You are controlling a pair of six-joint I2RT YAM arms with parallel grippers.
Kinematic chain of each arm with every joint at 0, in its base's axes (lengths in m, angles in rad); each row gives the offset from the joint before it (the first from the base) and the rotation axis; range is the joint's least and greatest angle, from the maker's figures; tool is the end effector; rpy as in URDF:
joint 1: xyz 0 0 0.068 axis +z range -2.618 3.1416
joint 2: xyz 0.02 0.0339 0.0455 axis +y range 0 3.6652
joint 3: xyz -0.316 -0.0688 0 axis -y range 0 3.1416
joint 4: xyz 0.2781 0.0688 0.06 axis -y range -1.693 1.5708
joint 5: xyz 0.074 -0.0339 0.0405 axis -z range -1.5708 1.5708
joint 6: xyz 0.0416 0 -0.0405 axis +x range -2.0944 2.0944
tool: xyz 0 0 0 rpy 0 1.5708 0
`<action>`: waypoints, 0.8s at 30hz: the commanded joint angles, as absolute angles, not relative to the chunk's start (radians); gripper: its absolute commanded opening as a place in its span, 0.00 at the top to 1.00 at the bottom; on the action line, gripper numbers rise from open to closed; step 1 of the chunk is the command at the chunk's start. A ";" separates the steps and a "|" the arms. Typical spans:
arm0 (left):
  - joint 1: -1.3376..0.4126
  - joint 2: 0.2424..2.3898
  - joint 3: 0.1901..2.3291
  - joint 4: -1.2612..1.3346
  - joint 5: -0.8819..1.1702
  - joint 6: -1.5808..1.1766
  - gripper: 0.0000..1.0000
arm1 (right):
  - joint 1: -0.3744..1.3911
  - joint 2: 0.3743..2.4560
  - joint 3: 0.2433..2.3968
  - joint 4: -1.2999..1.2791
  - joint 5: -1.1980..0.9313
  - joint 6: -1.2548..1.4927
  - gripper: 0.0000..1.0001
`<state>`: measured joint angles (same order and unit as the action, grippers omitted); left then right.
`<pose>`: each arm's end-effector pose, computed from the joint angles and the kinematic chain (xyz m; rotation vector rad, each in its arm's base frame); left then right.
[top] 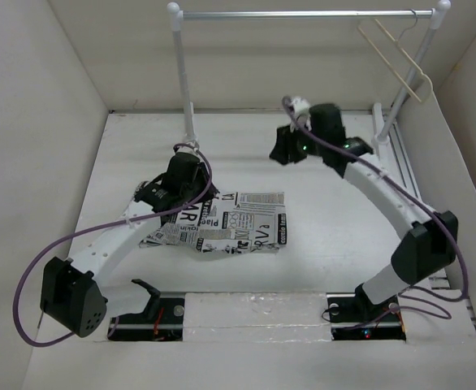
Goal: Place the trousers on the hanger
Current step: Pick up the hanger from the clothesline.
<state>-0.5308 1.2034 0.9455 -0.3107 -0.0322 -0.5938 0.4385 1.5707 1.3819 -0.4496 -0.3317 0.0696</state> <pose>0.2491 -0.1447 0.3333 -0.0889 2.2025 -0.6136 0.3522 0.1801 0.3687 -0.5955 2.1646 0.6454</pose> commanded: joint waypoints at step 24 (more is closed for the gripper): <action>-0.535 1.264 0.990 -0.196 0.196 -0.554 0.83 | -0.380 1.752 2.226 -0.687 -0.534 -0.124 0.15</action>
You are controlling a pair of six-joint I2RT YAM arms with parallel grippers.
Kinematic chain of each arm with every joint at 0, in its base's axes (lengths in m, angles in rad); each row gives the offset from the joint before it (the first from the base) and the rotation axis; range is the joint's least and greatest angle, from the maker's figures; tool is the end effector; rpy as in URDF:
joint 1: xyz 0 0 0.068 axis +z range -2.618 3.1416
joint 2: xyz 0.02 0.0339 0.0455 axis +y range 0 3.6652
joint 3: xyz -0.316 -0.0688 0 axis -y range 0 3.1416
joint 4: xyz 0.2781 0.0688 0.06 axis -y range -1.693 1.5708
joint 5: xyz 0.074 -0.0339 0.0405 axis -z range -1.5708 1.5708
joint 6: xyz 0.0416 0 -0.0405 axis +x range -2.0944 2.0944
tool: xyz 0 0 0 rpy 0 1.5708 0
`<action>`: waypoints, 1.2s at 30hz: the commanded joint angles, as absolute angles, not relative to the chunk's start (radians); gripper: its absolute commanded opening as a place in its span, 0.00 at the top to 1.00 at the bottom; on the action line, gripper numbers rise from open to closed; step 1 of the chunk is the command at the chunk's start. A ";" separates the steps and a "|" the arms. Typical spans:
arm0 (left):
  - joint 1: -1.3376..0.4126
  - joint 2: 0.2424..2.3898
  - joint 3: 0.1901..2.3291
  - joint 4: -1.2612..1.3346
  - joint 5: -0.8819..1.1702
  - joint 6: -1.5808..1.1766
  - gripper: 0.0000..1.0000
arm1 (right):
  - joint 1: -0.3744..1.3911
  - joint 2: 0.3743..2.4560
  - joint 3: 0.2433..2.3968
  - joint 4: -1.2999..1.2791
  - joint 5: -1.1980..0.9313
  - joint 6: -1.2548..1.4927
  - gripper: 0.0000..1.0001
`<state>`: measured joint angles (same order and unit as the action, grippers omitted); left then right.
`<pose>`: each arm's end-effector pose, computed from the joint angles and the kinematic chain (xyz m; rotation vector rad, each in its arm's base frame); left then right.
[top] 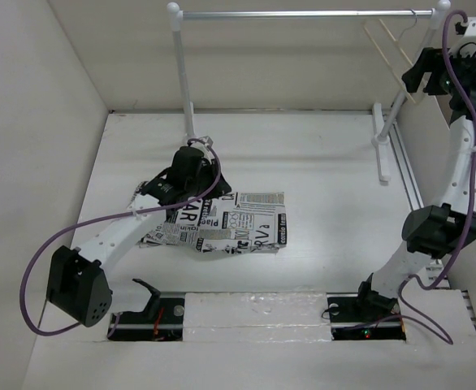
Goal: Place the trousers on the hanger
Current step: Pick up the hanger from the clothesline.
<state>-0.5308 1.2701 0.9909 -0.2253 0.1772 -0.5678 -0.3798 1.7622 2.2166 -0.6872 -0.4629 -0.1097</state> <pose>0.2644 -0.1637 0.3408 0.0739 2.1800 -0.8362 0.3894 -0.1354 0.5740 -0.0874 1.7770 0.0648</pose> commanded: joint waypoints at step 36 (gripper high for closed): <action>-0.650 1.311 1.435 -0.245 0.207 -0.597 0.62 | 0.024 1.345 1.737 -0.416 0.161 -0.215 1.00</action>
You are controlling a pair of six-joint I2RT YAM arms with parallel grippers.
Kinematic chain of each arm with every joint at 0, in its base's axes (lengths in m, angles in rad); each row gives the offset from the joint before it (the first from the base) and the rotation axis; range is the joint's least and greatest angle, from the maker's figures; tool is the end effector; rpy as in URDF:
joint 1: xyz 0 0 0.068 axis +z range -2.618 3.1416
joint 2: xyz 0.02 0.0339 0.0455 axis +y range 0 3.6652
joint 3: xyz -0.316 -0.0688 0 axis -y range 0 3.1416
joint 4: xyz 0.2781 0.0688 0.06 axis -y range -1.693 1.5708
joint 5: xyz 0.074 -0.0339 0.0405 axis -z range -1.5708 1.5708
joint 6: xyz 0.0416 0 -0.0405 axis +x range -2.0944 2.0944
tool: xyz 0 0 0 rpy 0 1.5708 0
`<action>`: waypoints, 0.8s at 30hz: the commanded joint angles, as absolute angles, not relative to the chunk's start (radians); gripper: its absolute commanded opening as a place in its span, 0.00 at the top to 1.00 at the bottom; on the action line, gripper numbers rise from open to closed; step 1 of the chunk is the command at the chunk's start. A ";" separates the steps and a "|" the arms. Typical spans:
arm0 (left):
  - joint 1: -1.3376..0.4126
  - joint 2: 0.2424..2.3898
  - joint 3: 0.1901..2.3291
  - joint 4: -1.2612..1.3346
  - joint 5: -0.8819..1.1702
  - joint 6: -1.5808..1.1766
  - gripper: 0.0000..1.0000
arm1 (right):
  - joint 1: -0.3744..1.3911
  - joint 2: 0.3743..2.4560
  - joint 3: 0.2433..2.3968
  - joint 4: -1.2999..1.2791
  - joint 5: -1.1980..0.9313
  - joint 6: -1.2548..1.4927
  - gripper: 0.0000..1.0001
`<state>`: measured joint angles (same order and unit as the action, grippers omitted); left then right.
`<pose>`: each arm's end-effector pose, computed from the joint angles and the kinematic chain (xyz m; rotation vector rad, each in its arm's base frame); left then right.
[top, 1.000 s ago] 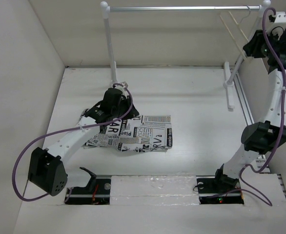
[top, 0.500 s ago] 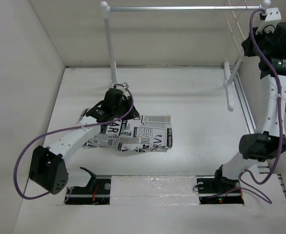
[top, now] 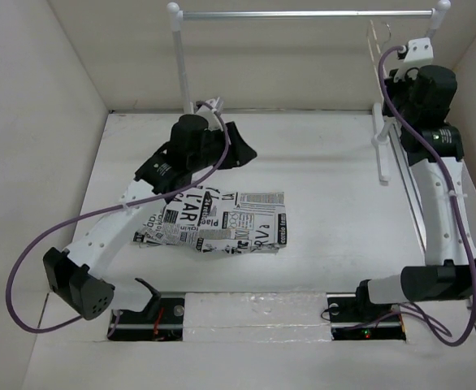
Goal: Place the trousers on the hanger
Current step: Pick up the hanger from the clothesline, then place the trousers on the hanger.
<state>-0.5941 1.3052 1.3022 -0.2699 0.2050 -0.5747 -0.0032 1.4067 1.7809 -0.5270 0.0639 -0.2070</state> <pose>0.2652 -0.1894 0.4467 0.1714 1.9524 -0.9853 0.3195 -0.0037 0.5652 -0.1286 1.7230 -0.2103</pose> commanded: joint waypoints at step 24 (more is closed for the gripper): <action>-0.850 1.841 1.953 -0.146 0.262 -0.845 0.49 | 0.524 0.910 1.088 -0.426 0.357 -0.071 1.00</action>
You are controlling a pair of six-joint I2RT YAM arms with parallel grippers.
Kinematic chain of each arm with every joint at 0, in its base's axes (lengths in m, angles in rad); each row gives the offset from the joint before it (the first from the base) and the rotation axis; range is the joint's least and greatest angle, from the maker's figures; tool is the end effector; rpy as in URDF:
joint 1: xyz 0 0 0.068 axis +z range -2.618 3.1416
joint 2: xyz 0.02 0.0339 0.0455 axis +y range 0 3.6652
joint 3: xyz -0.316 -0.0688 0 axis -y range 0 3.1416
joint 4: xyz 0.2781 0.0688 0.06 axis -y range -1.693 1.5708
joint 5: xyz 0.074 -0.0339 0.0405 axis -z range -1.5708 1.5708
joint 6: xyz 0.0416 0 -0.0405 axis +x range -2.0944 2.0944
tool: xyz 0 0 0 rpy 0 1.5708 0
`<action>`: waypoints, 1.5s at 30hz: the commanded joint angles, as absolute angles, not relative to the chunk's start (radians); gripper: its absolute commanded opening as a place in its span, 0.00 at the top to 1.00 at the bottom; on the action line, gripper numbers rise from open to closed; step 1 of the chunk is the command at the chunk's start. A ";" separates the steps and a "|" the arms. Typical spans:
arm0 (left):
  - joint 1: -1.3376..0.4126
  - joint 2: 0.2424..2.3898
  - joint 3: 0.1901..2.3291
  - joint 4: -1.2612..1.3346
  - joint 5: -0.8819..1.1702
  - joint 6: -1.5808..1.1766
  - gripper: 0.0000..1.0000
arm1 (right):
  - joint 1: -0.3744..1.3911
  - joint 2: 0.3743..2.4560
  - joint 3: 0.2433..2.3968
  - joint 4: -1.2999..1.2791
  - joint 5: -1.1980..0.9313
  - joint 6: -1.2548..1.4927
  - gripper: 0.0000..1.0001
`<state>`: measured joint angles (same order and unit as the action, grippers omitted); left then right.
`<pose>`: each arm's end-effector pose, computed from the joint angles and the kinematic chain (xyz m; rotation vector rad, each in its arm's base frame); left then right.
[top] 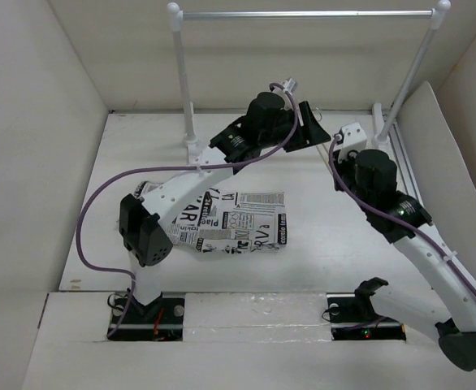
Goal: Place the trousers on the hanger
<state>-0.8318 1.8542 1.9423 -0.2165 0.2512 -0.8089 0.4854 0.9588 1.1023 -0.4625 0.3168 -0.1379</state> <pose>0.3247 -0.3717 0.4865 0.2332 1.9020 -1.3886 0.1944 0.0879 0.4357 -0.3662 1.8377 -0.0603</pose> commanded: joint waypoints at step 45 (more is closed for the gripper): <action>-0.887 1.916 1.878 -0.207 0.153 -0.868 0.85 | 0.719 0.922 1.066 -0.488 0.520 -0.018 1.00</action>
